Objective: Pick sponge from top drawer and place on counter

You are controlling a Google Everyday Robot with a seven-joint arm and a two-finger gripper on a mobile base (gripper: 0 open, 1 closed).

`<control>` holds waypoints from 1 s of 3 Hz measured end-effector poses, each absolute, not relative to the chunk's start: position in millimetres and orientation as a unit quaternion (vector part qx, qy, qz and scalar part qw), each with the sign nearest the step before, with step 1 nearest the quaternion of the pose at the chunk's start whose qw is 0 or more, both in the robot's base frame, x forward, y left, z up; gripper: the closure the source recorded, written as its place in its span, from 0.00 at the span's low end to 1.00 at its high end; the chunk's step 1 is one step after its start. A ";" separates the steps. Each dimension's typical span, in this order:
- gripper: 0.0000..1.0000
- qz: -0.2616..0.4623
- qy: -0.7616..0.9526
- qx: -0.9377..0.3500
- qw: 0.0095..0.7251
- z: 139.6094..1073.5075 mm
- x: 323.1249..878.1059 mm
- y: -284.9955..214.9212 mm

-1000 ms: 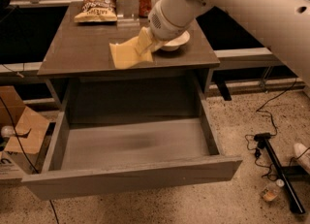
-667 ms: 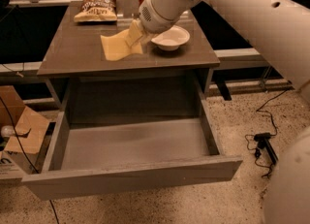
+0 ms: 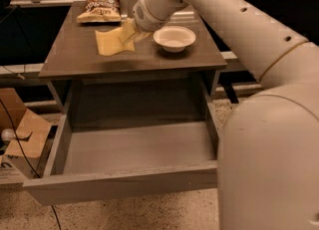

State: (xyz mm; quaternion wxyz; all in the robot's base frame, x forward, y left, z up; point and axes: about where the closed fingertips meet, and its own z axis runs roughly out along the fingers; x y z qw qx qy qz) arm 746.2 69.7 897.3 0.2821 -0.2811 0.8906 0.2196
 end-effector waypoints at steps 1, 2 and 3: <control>0.83 0.231 0.891 -0.276 0.276 882.6 775.2 90.2; 0.60 0.236 0.898 -0.273 0.253 855.6 802.9 111.8; 0.37 0.239 0.895 -0.267 0.264 859.1 817.5 110.3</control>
Offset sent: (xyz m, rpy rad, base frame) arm 0.1394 0.0596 -0.0421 0.0310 0.0986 -0.0213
